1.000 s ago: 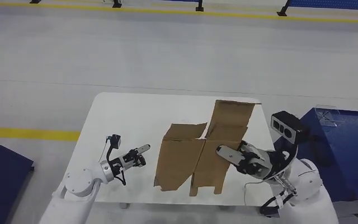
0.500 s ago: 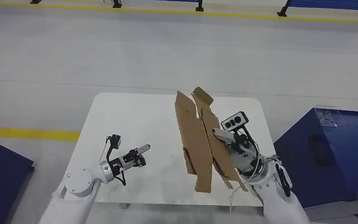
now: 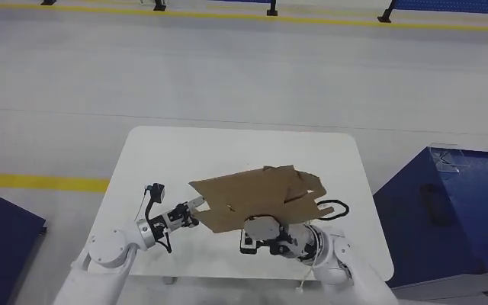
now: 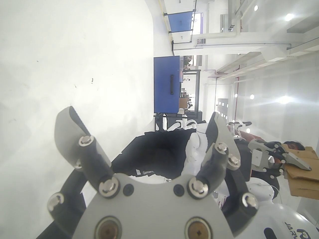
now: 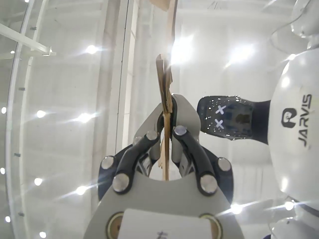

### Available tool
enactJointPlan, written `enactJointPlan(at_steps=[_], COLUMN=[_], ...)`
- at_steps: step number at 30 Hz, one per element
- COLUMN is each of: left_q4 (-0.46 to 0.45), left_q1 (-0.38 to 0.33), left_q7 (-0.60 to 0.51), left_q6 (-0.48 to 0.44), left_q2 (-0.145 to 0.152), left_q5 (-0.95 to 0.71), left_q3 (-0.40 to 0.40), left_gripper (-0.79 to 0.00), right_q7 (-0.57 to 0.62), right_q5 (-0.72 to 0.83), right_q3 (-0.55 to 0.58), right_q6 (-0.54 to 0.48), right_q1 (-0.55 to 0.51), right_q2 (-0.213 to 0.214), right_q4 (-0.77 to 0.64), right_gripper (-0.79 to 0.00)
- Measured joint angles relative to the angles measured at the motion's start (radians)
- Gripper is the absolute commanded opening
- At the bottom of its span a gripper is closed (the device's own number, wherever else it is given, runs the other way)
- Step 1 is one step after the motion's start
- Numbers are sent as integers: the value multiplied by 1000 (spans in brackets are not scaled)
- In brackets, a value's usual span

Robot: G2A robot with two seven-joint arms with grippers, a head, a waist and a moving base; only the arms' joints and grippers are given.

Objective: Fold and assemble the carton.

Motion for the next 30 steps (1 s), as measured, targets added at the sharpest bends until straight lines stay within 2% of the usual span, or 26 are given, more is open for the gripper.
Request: enactJointPlan(at_steps=[5,6,9,12,13,15,16,19,22,25,26,30], left_q4=[0,0,0,0,0,0,0,0,0,0,0,0], left_q1=[0,0,0,0,0,0,0,0,0,0,0,0], left_q7=[0,0,0,0,0,0,0,0,0,0,0,0], left_q6=[0,0,0,0,0,0,0,0,0,0,0,0], left_q2=[0,0,0,0,0,0,0,0,0,0,0,0], left_q5=[0,0,0,0,0,0,0,0,0,0,0,0], left_q3=[0,0,0,0,0,0,0,0,0,0,0,0], left_gripper=[0,0,0,0,0,0,0,0,0,0,0,0], right_q7=[26,42,166,376,451,531,562,571,516,439,418,396], right_q5=[37,10,-219,-596,-743,-925,-1031,-1257,-1420,-1524,-1544,-1525], right_q3=[5,22,101,160,176,198,219,259,290,309,309,287], right_q6=[2,-17,-147,-423,-557,-759,-900,-1230,-1515,-1718,-1756,-1787], right_q1=[-14,-13,-8,-26,-32,-38,-38,-47,-60,-70,-72,-79], right_q2=[-5,-5,-7,-7,-7,-9,-11,-16,-25,-33,-34,-36], right_q4=[-31,-47,-108,-114,-99,-77,-68,-51,-38,-32,-35,-45], right_gripper=[-785,-785,-785,-785,-785,-785,-785,-785,-785,-785,-785,-785])
